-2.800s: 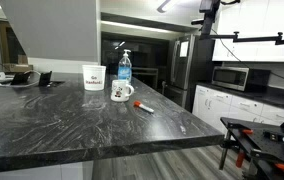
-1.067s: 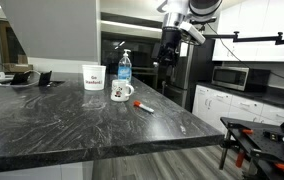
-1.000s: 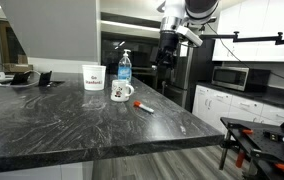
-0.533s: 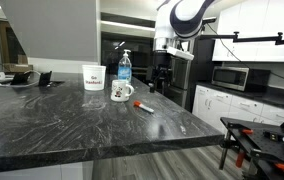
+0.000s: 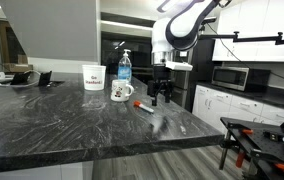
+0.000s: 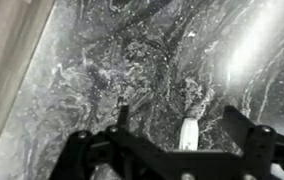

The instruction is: Put the marker in the white mug cup

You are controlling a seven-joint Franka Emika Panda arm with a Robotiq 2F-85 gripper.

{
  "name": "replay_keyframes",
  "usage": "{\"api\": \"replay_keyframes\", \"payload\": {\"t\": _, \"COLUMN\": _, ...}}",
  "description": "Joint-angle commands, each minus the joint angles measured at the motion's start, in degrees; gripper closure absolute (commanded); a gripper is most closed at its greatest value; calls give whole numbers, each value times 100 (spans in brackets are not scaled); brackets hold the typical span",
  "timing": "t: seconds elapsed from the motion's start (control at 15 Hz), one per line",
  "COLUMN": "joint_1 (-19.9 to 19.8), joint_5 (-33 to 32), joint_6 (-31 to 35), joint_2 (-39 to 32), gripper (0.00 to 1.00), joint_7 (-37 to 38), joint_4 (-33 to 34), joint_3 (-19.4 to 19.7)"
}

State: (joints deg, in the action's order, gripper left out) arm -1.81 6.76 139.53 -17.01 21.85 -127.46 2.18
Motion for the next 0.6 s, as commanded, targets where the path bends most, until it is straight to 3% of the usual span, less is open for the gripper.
{"api": "replay_keyframes", "payload": {"t": 0.0, "joint_1": 161, "joint_5": -102, "joint_6": 137, "joint_2": -212, "gripper": 0, "joint_7": 219, "joint_4": 193, "joint_3": 176}}
{"api": "replay_keyframes", "payload": {"t": 0.33, "joint_1": 201, "joint_5": -92, "joint_6": 61, "joint_2": -535, "gripper": 1, "joint_7": 194, "joint_4": 590, "joint_3": 250}}
{"api": "replay_keyframes", "payload": {"t": 0.47, "joint_1": 237, "joint_5": -116, "joint_6": 16, "joint_2": -640, "gripper": 11, "joint_7": 194, "joint_4": 706, "joint_3": 267}}
{"api": "replay_keyframes", "payload": {"t": 0.53, "joint_1": 258, "joint_5": -124, "joint_6": 17, "joint_2": -693, "gripper": 29, "joint_7": 202, "joint_4": 748, "joint_3": 273}}
